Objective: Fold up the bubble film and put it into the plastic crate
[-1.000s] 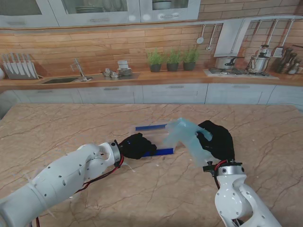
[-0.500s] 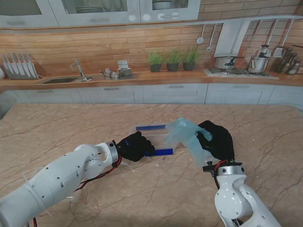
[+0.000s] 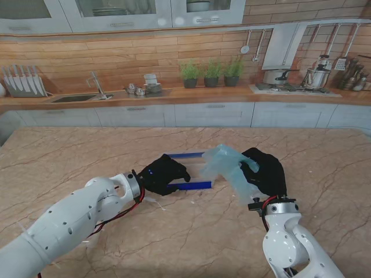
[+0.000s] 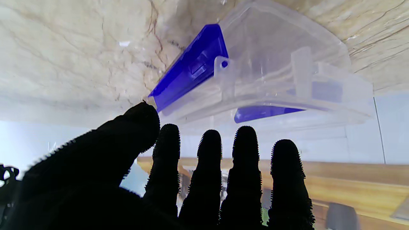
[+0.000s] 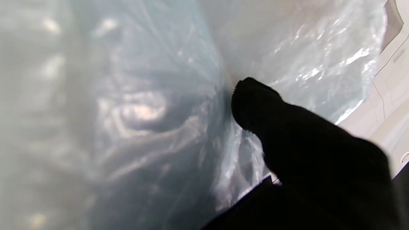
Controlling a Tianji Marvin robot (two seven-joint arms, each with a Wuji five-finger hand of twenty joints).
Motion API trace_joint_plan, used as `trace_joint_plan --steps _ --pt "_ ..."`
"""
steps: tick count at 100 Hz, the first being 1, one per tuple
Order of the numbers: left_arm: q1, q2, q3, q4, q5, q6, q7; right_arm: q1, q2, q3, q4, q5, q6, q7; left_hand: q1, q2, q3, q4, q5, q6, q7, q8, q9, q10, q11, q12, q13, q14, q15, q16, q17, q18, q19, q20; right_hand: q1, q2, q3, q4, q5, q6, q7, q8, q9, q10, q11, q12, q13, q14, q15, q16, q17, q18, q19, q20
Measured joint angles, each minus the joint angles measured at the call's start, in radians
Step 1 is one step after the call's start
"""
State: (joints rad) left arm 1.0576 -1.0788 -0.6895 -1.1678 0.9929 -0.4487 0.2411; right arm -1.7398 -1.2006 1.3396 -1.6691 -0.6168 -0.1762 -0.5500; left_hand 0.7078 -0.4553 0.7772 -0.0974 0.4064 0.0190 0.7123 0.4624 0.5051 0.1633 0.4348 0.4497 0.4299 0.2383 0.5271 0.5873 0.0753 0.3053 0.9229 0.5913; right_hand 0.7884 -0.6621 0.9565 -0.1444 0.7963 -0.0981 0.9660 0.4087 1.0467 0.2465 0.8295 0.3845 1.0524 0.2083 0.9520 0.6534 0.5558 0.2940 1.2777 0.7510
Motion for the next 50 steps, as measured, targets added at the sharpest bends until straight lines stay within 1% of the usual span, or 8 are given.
trace_joint_plan --steps 7,14,19,27,38,44,48,50 --pt "0.031 0.000 -0.041 -0.027 -0.007 0.000 -0.002 0.005 0.001 -0.002 0.002 0.001 0.000 0.009 -0.015 0.026 -0.025 0.000 -0.006 0.011 -0.026 -0.001 -0.010 0.000 -0.003 0.000 0.000 0.000 -0.008 -0.006 -0.002 0.000 -0.004 0.000 0.000 0.000 0.000 0.000 0.000 0.000 0.000 0.000 0.000 0.000 0.000 0.000 0.000 0.000 0.000 0.000 0.000 0.000 0.000 0.000" --pt "0.067 0.000 -0.091 -0.060 -0.005 0.004 -0.002 0.014 0.003 -0.007 0.008 0.005 0.000 0.019 -0.016 0.026 -0.040 0.000 -0.007 0.016 -0.046 -0.002 -0.010 0.004 -0.003 -0.003 -0.011 0.000 -0.025 -0.009 -0.004 0.000 -0.012 0.000 0.000 0.000 0.000 0.000 0.000 0.000 0.000 0.000 0.000 0.000 0.000 0.000 0.000 0.000 0.000 0.000 0.000 0.000 0.000 0.000" --pt "0.095 -0.001 -0.128 -0.088 0.000 0.014 -0.001 0.022 0.004 -0.012 0.014 0.010 0.001 0.026 -0.016 0.026 -0.042 0.000 -0.007 0.017 -0.049 -0.002 -0.010 0.004 -0.003 -0.007 -0.011 0.000 -0.014 -0.009 -0.006 0.000 -0.012 0.000 0.000 0.000 0.000 0.000 0.000 0.000 0.000 0.000 0.000 0.000 0.000 0.000 0.000 0.000 0.000 0.000 -0.001 0.000 0.000 0.000" --pt "0.141 -0.001 -0.181 -0.130 0.012 0.056 0.010 0.039 0.005 -0.021 0.025 0.021 0.004 0.043 -0.016 0.026 -0.050 0.000 -0.007 0.023 -0.051 -0.002 -0.010 0.004 -0.011 -0.008 -0.011 0.000 -0.022 -0.016 -0.006 0.000 -0.022 0.000 0.000 0.000 0.000 0.000 0.000 0.000 0.000 0.000 0.000 0.000 0.000 0.000 0.000 0.000 0.000 0.000 -0.001 0.000 0.000 0.000" --pt "0.204 -0.005 -0.248 -0.165 0.014 0.124 0.054 0.070 0.010 -0.038 0.039 0.038 0.019 0.096 -0.016 0.038 -0.087 0.000 -0.007 0.033 -0.077 -0.015 -0.010 0.012 -0.025 -0.018 -0.011 0.000 -0.037 -0.027 -0.006 0.000 -0.043 0.000 0.000 0.000 0.000 0.000 0.000 0.000 0.000 0.000 0.000 0.000 0.000 0.000 0.000 0.000 0.000 0.000 -0.002 0.000 0.000 0.000" --pt "0.240 -0.011 -0.289 -0.181 -0.010 0.150 0.063 0.093 0.015 -0.052 0.047 0.042 0.031 0.130 -0.016 0.049 -0.106 0.000 -0.007 0.041 -0.094 -0.017 -0.010 0.021 -0.040 -0.024 -0.011 0.010 -0.048 -0.029 -0.006 0.000 -0.069 -0.011 0.000 0.000 0.000 0.000 0.000 0.000 0.000 0.000 0.000 0.000 0.000 0.000 0.000 0.000 0.000 0.000 -0.006 0.000 0.000 0.000" --pt "0.262 -0.015 -0.312 -0.191 -0.048 0.165 0.065 0.112 0.018 -0.063 0.055 0.043 0.038 0.149 -0.015 0.049 -0.115 0.000 -0.007 0.044 -0.103 -0.025 -0.010 0.035 -0.042 -0.028 -0.011 0.017 -0.050 -0.030 -0.005 0.001 -0.083 -0.016 0.000 0.000 0.000 0.000 0.000 0.000 0.000 0.000 0.000 0.000 0.000 0.000 0.000 0.000 0.000 0.000 -0.006 0.000 0.000 0.000" --pt "0.272 -0.018 -0.321 -0.195 -0.071 0.171 0.067 0.121 0.020 -0.069 0.059 0.044 0.041 0.156 -0.015 0.049 -0.122 0.000 -0.007 0.049 -0.109 -0.025 -0.010 0.035 -0.042 -0.029 -0.011 0.020 -0.057 -0.032 -0.005 0.001 -0.087 -0.024 0.000 0.000 0.000 0.000 0.000 0.000 0.000 0.000 0.000 0.000 0.000 0.000 0.000 0.000 0.000 0.000 -0.007 0.000 0.000 0.000"
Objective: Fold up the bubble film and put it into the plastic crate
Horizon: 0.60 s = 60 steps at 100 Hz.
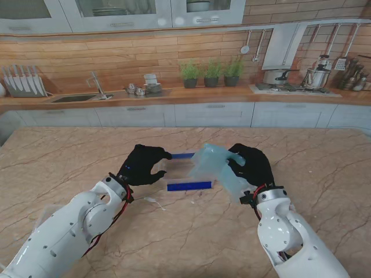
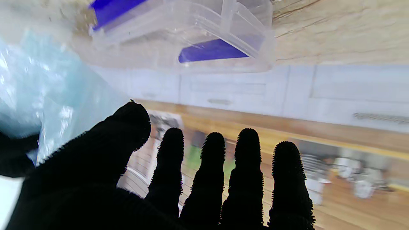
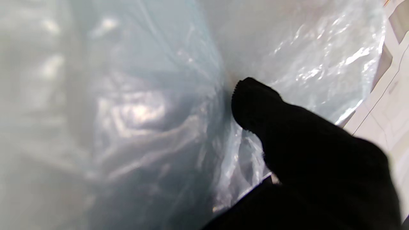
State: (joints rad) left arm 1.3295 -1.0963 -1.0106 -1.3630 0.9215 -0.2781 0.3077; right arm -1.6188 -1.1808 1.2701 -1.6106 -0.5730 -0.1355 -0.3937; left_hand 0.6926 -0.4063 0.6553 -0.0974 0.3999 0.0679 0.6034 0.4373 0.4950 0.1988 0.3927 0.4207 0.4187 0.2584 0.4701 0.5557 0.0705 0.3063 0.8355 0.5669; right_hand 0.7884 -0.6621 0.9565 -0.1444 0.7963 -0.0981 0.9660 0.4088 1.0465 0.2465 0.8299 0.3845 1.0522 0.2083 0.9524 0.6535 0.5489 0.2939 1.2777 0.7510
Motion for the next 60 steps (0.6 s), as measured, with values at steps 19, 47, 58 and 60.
trace_joint_plan --steps 19,47,58,60 --pt "0.081 -0.035 -0.092 -0.033 -0.125 0.041 0.032 0.102 0.011 -0.066 0.042 0.006 0.011 0.053 0.020 0.012 -0.065 0.000 0.001 0.017 -0.062 -0.026 0.001 0.023 -0.055 -0.027 -0.025 0.024 -0.042 -0.026 0.002 0.000 -0.052 -0.057 0.000 0.000 0.000 0.000 0.000 -0.004 0.000 0.000 0.000 0.000 0.002 0.000 0.000 0.000 0.002 0.000 -0.001 0.000 0.000 0.000" --pt "0.142 -0.067 -0.162 -0.055 -0.198 0.061 0.177 0.295 0.011 -0.201 0.170 0.024 0.006 0.088 0.022 0.012 -0.097 0.020 0.004 0.029 -0.090 -0.036 0.001 0.046 -0.072 -0.030 -0.028 0.040 -0.047 -0.035 0.006 0.000 -0.056 -0.075 0.000 0.001 -0.011 0.000 -0.007 -0.017 0.000 0.000 0.000 -0.005 0.010 0.000 0.000 -0.004 0.012 0.000 -0.001 -0.003 0.000 0.000" --pt "0.156 -0.071 -0.179 -0.069 -0.205 0.061 0.159 0.378 0.004 -0.260 0.259 0.016 -0.031 0.083 0.022 0.012 -0.097 0.020 0.012 0.030 -0.094 -0.037 0.001 0.046 -0.074 -0.038 -0.028 0.041 -0.047 -0.035 0.006 0.000 -0.053 -0.075 -0.001 0.011 -0.012 0.000 -0.012 -0.027 0.000 0.000 0.000 -0.009 0.012 0.000 0.000 -0.008 0.012 0.000 -0.001 -0.007 0.000 0.000" --pt "0.157 -0.070 -0.179 -0.071 -0.204 0.061 0.158 0.393 0.003 -0.270 0.276 0.013 -0.039 0.080 0.022 0.012 -0.097 0.020 0.015 0.031 -0.095 -0.037 0.001 0.046 -0.074 -0.038 -0.028 0.041 -0.047 -0.035 0.007 0.000 -0.053 -0.075 -0.001 0.011 -0.012 0.000 -0.012 -0.029 0.000 0.000 0.000 -0.010 0.012 0.000 0.000 -0.009 0.012 0.000 -0.001 -0.009 0.000 0.000"
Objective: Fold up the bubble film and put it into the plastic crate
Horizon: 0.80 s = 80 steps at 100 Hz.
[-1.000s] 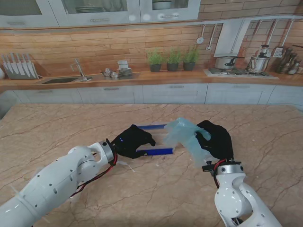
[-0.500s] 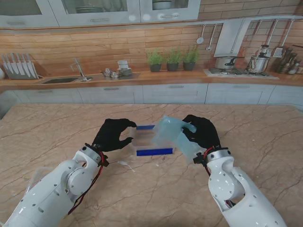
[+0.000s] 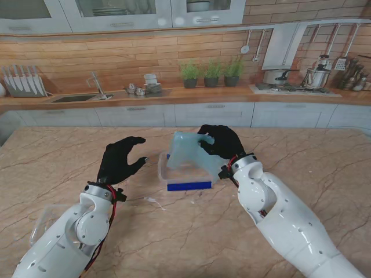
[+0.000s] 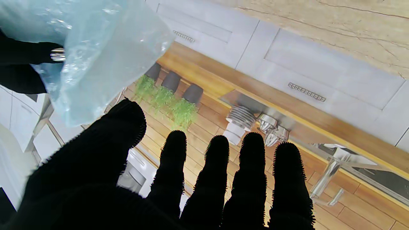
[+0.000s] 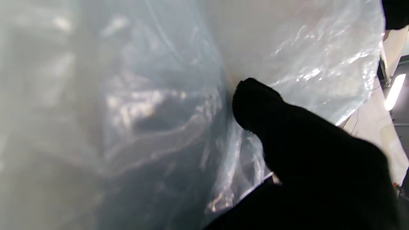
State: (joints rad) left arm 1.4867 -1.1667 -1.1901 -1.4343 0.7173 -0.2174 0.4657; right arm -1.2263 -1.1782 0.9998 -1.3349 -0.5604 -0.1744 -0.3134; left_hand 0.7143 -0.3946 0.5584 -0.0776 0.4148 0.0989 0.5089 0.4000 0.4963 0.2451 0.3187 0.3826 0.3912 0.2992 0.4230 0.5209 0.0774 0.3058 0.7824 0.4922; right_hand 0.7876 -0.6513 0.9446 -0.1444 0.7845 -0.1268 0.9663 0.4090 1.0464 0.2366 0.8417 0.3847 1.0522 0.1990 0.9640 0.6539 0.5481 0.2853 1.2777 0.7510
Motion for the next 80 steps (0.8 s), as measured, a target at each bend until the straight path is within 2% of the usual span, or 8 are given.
trace_joint_plan --steps 21,50,80 --pt "0.002 0.000 0.000 -0.002 0.003 0.001 0.007 0.108 -0.018 -0.091 0.127 -0.016 -0.036 -0.029 0.001 0.000 -0.015 0.000 0.006 0.001 -0.011 0.000 0.000 0.000 0.000 0.000 0.000 0.000 0.000 0.000 0.003 0.000 0.010 -0.001 0.000 0.000 -0.010 0.000 -0.008 -0.012 0.014 0.000 0.000 -0.011 0.001 0.000 0.000 -0.011 0.000 0.000 0.000 -0.011 0.000 0.000" --pt "0.002 0.000 0.003 -0.003 0.000 0.003 0.007 0.169 -0.031 -0.162 0.198 -0.015 -0.045 -0.014 0.001 0.000 -0.015 0.000 0.006 0.001 -0.012 0.000 0.000 0.000 0.000 0.000 0.000 0.000 0.000 -0.001 0.003 0.000 0.011 -0.006 0.000 0.000 -0.019 0.000 -0.008 -0.022 0.021 -0.002 0.000 -0.021 0.003 0.000 0.000 -0.020 0.000 0.000 0.000 -0.023 0.000 -0.001" --pt "0.000 0.001 0.011 -0.003 -0.005 -0.002 -0.005 0.206 -0.031 -0.207 0.259 -0.029 -0.060 0.027 0.002 0.000 -0.015 0.000 0.017 0.001 -0.012 0.000 0.000 0.000 0.000 0.000 0.000 0.000 0.000 -0.003 0.003 0.000 0.011 -0.009 0.000 0.000 -0.020 0.000 -0.008 -0.022 0.022 -0.010 0.000 -0.023 0.010 0.000 0.001 -0.021 0.000 0.000 0.001 -0.025 0.000 -0.001"
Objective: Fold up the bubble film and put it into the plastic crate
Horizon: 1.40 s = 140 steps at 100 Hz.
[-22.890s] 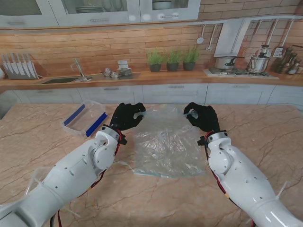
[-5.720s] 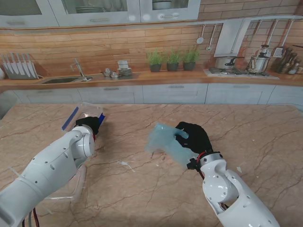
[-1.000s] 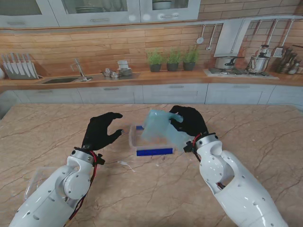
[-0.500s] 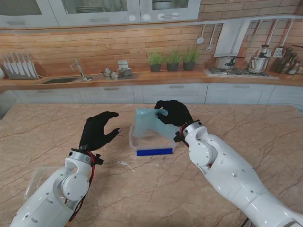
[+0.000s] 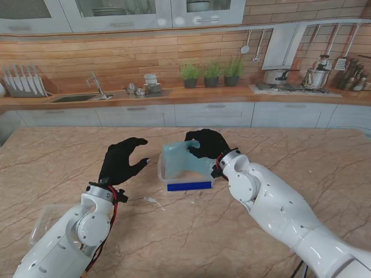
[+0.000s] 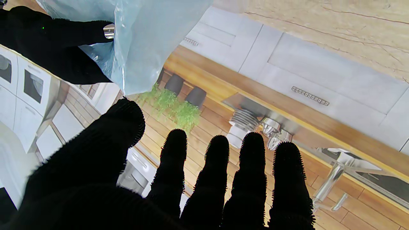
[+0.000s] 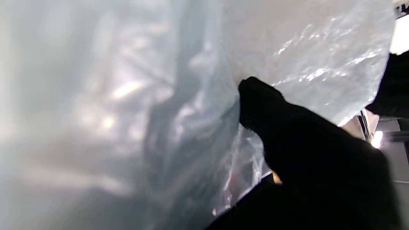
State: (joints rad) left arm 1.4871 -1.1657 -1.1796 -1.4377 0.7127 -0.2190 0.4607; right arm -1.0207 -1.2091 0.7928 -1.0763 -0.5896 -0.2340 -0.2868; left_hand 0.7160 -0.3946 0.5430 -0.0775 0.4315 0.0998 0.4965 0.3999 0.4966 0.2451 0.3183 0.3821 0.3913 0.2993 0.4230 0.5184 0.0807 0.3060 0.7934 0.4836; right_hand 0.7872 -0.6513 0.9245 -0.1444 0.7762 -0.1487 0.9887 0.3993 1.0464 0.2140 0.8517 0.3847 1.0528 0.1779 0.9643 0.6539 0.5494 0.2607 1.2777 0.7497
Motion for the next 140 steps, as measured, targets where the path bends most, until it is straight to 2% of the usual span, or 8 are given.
trace_joint_plan --steps 27,56,80,92,102,121,132,140 --pt "-0.002 0.003 0.012 -0.007 -0.023 -0.007 -0.050 0.032 0.005 -0.045 0.031 0.020 -0.002 0.051 0.000 0.010 -0.013 0.000 0.000 0.000 0.000 0.000 0.000 0.000 0.000 0.000 0.000 0.000 0.000 -0.008 0.004 0.003 0.027 0.000 0.000 0.000 0.000 0.000 -0.001 0.000 0.000 -0.001 0.000 0.000 0.000 0.000 0.000 0.000 0.001 0.000 0.007 0.000 -0.004 0.000" --pt "0.004 0.002 0.024 -0.031 -0.083 -0.062 -0.073 0.077 -0.002 -0.092 0.072 0.081 0.002 0.128 0.004 0.010 -0.014 0.000 0.002 0.000 0.000 0.000 0.024 0.001 0.000 0.001 0.004 0.000 0.004 -0.008 0.019 0.005 0.055 0.004 0.000 0.000 0.000 0.000 -0.001 0.000 0.000 -0.003 0.000 0.000 0.000 0.000 0.000 0.000 0.001 0.000 0.008 0.000 -0.004 0.000" --pt "0.008 -0.003 0.045 -0.054 -0.213 -0.095 -0.137 0.120 -0.019 -0.137 0.124 0.131 0.016 0.161 0.010 0.011 -0.014 0.000 0.035 0.009 0.000 0.003 0.053 0.002 0.002 0.015 0.017 0.000 0.022 -0.002 0.041 0.013 0.103 0.027 0.000 0.000 0.000 0.000 -0.003 0.000 0.000 -0.005 0.000 0.000 0.000 0.000 0.000 0.000 0.002 0.000 0.008 0.000 -0.004 0.000" --pt "0.001 -0.004 0.068 -0.056 -0.245 -0.094 -0.163 0.143 -0.034 -0.160 0.167 0.156 0.021 0.169 0.010 0.010 -0.014 0.000 0.063 0.010 0.000 0.005 0.064 0.016 0.010 0.023 0.030 0.001 0.040 0.000 0.047 0.013 0.114 0.038 0.000 0.001 0.000 0.006 -0.003 0.000 0.000 -0.005 0.000 0.000 0.000 0.000 0.000 0.000 0.002 0.000 0.008 0.000 -0.004 0.000" --pt "-0.012 -0.006 0.089 -0.056 -0.313 -0.088 -0.205 0.157 -0.045 -0.178 0.199 0.172 0.024 0.174 0.011 0.023 -0.014 0.000 0.063 0.010 -0.001 0.013 0.064 0.016 0.010 0.023 0.030 0.001 0.040 0.003 0.047 0.014 0.115 0.040 0.000 0.001 0.000 0.006 -0.003 0.000 0.000 -0.005 0.000 0.000 0.000 0.000 0.000 0.000 0.002 0.000 0.008 0.000 -0.004 0.000" --pt "-0.050 -0.012 0.140 -0.044 -0.352 -0.050 -0.224 0.178 -0.067 -0.205 0.256 0.200 0.027 0.178 0.011 0.031 -0.026 0.000 0.061 0.010 -0.001 0.013 0.063 0.016 0.010 0.023 0.030 0.001 0.040 0.011 0.047 0.015 0.115 0.048 0.000 0.002 0.000 0.007 -0.003 0.000 0.000 -0.005 0.000 0.000 0.000 0.000 0.000 0.000 0.002 0.000 0.008 0.000 -0.004 0.000" --pt "-0.071 -0.018 0.166 -0.031 -0.409 -0.034 -0.247 0.186 -0.078 -0.216 0.283 0.216 0.029 0.182 0.011 0.042 -0.028 0.000 0.053 0.011 -0.001 0.013 0.061 0.016 0.010 0.023 0.029 0.001 0.040 0.011 0.041 0.015 0.115 0.048 0.000 0.002 0.000 0.007 -0.003 0.000 0.000 -0.005 0.000 0.000 -0.001 0.000 0.000 0.001 0.002 0.000 0.008 0.000 -0.004 0.000" --pt "-0.084 -0.023 0.181 -0.021 -0.426 -0.019 -0.258 0.190 -0.084 -0.225 0.299 0.224 0.029 0.184 0.011 0.042 -0.038 0.000 0.044 0.011 -0.001 0.013 0.021 0.019 -0.003 0.013 0.028 0.001 0.040 0.011 0.040 0.016 0.115 0.048 0.000 0.004 0.000 0.007 -0.003 0.000 0.000 -0.005 -0.007 0.000 -0.002 0.000 0.000 0.001 -0.001 0.000 0.002 0.000 -0.004 0.000"
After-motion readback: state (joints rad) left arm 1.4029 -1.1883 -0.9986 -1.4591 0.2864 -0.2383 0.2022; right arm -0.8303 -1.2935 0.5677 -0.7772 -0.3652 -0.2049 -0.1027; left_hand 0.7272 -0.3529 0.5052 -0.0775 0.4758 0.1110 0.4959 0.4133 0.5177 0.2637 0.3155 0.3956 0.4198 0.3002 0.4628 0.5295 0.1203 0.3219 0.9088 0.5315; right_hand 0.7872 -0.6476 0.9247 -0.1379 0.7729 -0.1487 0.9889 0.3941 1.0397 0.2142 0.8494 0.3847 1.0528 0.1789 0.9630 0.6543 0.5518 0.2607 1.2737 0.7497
